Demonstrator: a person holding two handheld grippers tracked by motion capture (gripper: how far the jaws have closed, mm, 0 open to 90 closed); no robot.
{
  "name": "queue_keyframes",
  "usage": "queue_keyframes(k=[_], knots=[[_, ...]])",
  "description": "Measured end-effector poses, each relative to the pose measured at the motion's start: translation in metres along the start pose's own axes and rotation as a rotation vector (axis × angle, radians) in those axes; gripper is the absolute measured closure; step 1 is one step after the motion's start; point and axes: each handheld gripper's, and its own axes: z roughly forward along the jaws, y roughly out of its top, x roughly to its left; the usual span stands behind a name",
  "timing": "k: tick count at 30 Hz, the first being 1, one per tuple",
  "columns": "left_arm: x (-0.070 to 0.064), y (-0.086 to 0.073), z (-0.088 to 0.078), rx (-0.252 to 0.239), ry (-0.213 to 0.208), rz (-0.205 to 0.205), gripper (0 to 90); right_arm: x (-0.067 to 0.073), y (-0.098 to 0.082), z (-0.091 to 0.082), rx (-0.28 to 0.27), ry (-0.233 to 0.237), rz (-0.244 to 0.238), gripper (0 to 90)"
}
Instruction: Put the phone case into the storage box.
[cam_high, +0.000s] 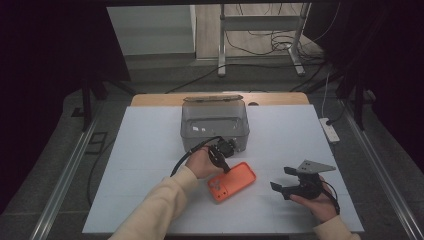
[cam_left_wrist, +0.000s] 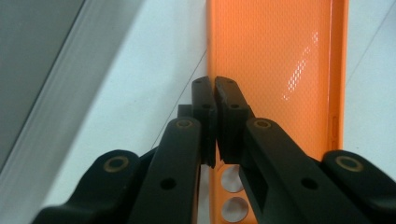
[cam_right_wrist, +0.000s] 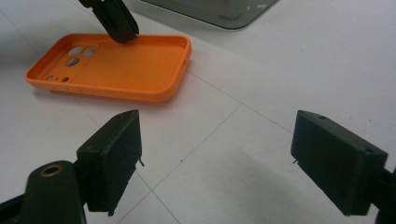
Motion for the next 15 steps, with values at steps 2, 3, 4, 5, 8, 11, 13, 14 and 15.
queue_keyframes(k=[2, 3, 4, 5, 8, 11, 13, 14, 15], knots=[[0.000, -0.001, -0.003, -0.008, 0.002, 0.006, 87.5, 0.000, 0.000, 0.000, 0.005, -0.006, -0.002, 16.3], [-0.001, -0.001, -0.005, -0.010, 0.002, 0.006, 87.5, 0.000, 0.000, 0.000, -0.003, 0.001, 0.002, 16.3], [-0.001, -0.001, -0.007, -0.014, 0.004, 0.006, 87.5, 0.000, 0.000, 0.000, -0.003, 0.000, 0.002, 16.4], [-0.001, -0.002, -0.008, -0.018, 0.006, 0.007, 87.5, 0.000, 0.000, 0.000, -0.006, 0.002, 0.003, 16.3], [-0.002, -0.003, -0.012, -0.031, 0.013, 0.017, 87.5, 0.000, 0.000, 0.000, -0.003, 0.000, 0.003, 16.3], [-0.002, -0.005, -0.017, -0.042, 0.023, 0.023, 87.5, 0.000, 0.000, 0.000, -0.005, 0.000, 0.006, 16.3], [-0.002, -0.007, -0.020, -0.051, 0.030, 0.032, 87.4, 0.000, 0.000, 0.000, -0.008, 0.006, 0.011, 16.3], [-0.002, -0.008, -0.022, -0.054, 0.029, 0.033, 87.5, 0.000, 0.000, 0.000, -0.007, 0.007, 0.011, 16.3], [-0.002, -0.008, -0.023, -0.057, 0.031, 0.038, 87.5, 0.000, 0.000, 0.000, -0.007, 0.008, 0.012, 16.2]])
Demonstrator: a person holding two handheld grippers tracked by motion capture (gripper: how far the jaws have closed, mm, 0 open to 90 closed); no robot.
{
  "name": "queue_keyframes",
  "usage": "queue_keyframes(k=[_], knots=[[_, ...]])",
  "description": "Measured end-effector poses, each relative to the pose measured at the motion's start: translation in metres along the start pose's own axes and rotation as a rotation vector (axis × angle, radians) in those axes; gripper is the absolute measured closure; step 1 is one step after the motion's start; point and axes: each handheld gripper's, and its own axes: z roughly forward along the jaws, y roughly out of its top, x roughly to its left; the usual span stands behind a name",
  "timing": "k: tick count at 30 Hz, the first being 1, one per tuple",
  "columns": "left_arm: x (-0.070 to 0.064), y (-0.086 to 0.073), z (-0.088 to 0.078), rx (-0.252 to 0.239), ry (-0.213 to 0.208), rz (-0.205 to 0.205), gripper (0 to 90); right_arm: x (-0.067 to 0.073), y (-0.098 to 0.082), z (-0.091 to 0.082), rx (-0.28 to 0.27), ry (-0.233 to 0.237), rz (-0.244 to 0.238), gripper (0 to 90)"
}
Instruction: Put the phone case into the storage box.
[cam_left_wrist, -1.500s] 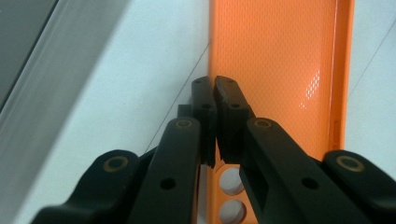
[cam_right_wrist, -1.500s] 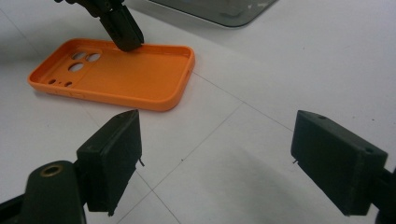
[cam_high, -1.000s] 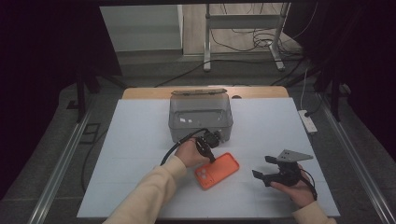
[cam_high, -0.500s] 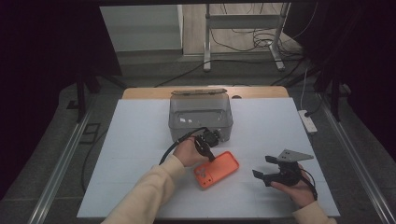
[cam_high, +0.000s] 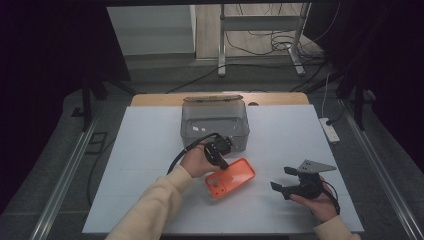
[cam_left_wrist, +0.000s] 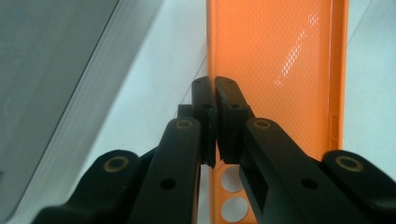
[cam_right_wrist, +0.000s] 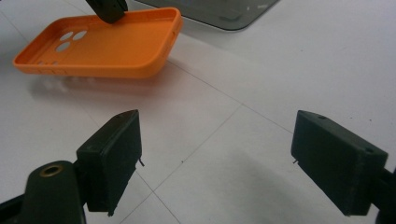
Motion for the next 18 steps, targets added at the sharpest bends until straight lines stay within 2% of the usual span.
queue_keyframes(k=[12, 18], knots=[[-0.007, -0.009, -0.018, -0.030, 0.044, 0.050, 87.5, 0.001, 0.001, 0.000, -0.006, 0.031, 0.036, 16.7], [-0.009, -0.013, -0.020, -0.046, 0.065, 0.051, 87.5, 0.002, 0.003, -0.001, -0.010, 0.063, 0.067, 17.2]])
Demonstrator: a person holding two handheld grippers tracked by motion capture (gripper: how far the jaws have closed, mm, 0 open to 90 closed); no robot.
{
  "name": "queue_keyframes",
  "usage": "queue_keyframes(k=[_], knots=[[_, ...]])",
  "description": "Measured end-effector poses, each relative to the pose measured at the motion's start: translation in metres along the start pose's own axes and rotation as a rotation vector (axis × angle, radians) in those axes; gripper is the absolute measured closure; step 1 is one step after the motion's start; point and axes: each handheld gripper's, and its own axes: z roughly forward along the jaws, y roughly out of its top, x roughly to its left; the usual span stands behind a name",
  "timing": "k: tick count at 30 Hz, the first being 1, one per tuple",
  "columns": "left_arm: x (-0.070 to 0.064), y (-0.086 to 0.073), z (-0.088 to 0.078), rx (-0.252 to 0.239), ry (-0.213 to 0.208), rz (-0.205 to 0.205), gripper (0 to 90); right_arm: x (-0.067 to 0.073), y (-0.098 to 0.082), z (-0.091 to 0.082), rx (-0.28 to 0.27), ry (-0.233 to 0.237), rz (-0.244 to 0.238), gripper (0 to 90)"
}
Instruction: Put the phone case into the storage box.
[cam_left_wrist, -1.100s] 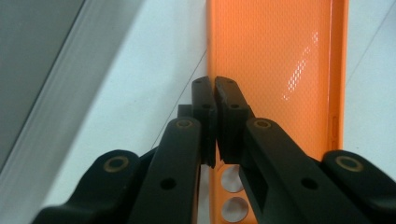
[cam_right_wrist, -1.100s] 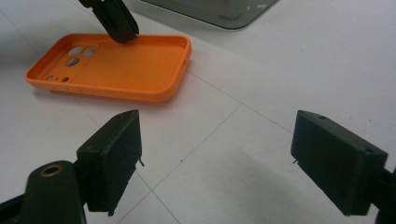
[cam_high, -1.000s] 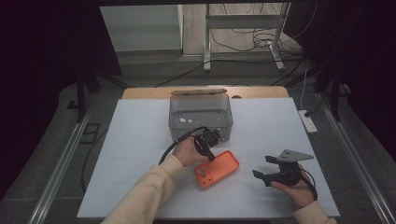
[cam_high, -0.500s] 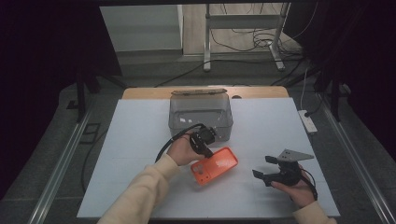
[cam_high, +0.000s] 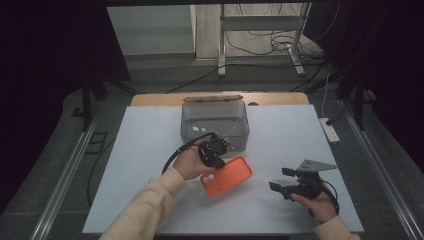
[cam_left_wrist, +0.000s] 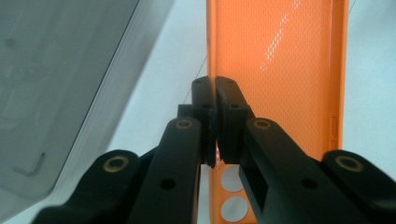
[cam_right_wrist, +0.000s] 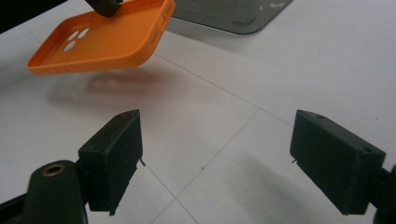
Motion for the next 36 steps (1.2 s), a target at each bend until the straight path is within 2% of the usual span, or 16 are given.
queue_keyframes(k=[6, 12, 21, 28, 36], knots=[[-0.001, -0.003, -0.002, -0.013, 0.003, 0.006, 87.5, 0.003, 0.004, 0.000, -0.011, 0.021, 0.018, 18.1], [-0.002, -0.003, -0.003, -0.019, 0.000, 0.013, 87.5, 0.004, 0.013, 0.002, -0.023, 0.041, 0.061, 18.9], [-0.003, -0.005, -0.003, -0.022, 0.000, 0.024, 87.5, 0.003, 0.029, 0.015, 0.023, 0.093, 0.146, 21.2], [-0.004, -0.006, -0.004, -0.024, 0.002, 0.028, 87.5, 0.008, 0.038, 0.022, 0.042, 0.119, 0.141, 22.1], [-0.006, -0.005, -0.005, -0.026, 0.002, 0.036, 87.5, 0.013, 0.044, 0.027, 0.058, 0.122, 0.119, 22.9]])
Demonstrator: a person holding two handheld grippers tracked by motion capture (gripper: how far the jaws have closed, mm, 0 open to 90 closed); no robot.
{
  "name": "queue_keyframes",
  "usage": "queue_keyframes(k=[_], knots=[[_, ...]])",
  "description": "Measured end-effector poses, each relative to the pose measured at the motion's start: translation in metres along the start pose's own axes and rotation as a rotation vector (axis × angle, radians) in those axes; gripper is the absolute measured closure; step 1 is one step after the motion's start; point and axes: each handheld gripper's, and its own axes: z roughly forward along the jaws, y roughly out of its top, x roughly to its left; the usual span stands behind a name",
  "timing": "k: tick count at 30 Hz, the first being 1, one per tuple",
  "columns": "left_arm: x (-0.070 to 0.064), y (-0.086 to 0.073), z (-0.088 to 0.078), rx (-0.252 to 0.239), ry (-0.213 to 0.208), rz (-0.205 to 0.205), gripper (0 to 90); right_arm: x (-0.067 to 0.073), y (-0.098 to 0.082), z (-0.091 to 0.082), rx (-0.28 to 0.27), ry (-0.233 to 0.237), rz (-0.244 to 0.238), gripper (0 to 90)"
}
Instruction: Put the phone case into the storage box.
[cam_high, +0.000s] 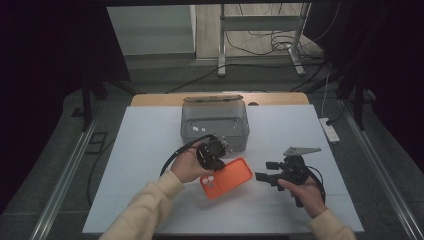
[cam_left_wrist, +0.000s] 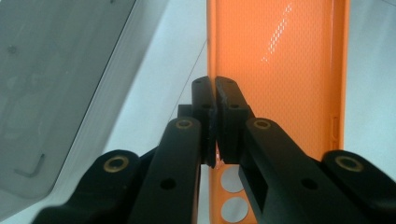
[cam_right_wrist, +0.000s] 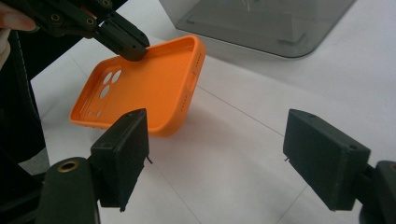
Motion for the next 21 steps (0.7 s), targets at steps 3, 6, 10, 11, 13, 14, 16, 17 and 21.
queue_keyframes(k=[3, 6, 10, 11, 13, 14, 16, 17, 21], knots=[[-0.001, 0.001, -0.001, -0.001, 0.000, -0.001, 87.5, 0.001, 0.003, 0.001, 0.001, -0.001, -0.011, 23.2], [-0.001, 0.002, -0.002, -0.005, 0.003, 0.007, 87.5, 0.003, 0.006, 0.002, 0.006, 0.003, -0.011, 23.3], [-0.003, 0.004, -0.002, -0.008, 0.004, 0.011, 87.5, 0.004, 0.009, 0.005, 0.012, 0.009, -0.011, 23.3], [-0.004, 0.004, -0.002, -0.008, 0.005, 0.011, 87.5, 0.004, 0.009, 0.006, 0.011, 0.011, -0.013, 23.3], [-0.005, 0.005, -0.002, -0.013, 0.004, 0.017, 87.5, 0.005, 0.011, 0.007, 0.015, 0.015, -0.014, 23.3], [-0.006, 0.005, -0.002, -0.015, 0.003, 0.017, 87.5, 0.005, 0.012, 0.008, 0.023, 0.016, -0.014, 23.3], [-0.006, 0.006, -0.003, -0.014, 0.004, 0.022, 87.6, 0.006, 0.013, 0.010, 0.026, 0.016, -0.017, 23.2], [-0.007, 0.006, -0.003, -0.015, 0.004, 0.020, 87.5, 0.006, 0.014, 0.011, 0.031, 0.017, -0.017, 23.3], [-0.008, 0.006, -0.004, -0.021, 0.008, 0.024, 87.5, 0.007, 0.017, 0.016, 0.042, 0.023, -0.018, 23.2]])
